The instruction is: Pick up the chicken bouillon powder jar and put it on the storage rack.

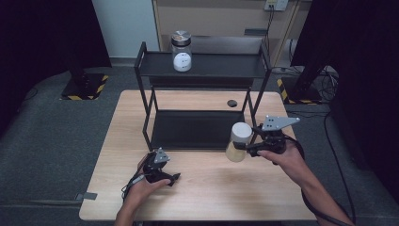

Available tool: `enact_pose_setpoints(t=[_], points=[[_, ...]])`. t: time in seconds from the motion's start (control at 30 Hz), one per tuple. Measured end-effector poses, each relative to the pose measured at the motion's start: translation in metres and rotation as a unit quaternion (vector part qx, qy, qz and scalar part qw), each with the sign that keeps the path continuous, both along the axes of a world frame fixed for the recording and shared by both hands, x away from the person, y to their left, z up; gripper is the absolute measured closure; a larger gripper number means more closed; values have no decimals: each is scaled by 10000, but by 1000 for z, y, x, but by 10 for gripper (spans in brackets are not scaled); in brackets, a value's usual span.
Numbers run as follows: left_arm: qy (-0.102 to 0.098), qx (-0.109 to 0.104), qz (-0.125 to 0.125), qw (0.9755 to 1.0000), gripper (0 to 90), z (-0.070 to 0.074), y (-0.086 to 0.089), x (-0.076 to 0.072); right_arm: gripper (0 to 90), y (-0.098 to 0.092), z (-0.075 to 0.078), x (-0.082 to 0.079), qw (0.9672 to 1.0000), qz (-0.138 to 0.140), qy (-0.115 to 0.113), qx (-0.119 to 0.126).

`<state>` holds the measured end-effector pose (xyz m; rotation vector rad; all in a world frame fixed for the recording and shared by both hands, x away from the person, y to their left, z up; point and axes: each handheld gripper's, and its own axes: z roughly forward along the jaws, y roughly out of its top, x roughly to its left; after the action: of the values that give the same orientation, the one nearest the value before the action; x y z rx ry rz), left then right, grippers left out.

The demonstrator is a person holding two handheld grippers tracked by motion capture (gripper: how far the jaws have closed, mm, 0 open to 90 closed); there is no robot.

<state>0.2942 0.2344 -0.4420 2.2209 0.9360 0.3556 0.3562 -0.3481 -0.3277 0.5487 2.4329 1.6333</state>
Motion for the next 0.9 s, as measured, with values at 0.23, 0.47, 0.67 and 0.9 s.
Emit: enact_pose_setpoints(t=[0.23,0.47,0.67,0.9], points=[[1,-3,-14,10000,0,0,0,1,361,13,27,17,9999,129,42,45],[2,-3,-29,10000,0,0,0,1,361,27,57,27,9996,282,-1,-59],[3,-3,-29,10000,0,0,0,1,361,32,76,37,9992,371,36,-120],[3,-3,-29,10000,0,0,0,1,361,32,105,46,9984,521,-55,-196]])
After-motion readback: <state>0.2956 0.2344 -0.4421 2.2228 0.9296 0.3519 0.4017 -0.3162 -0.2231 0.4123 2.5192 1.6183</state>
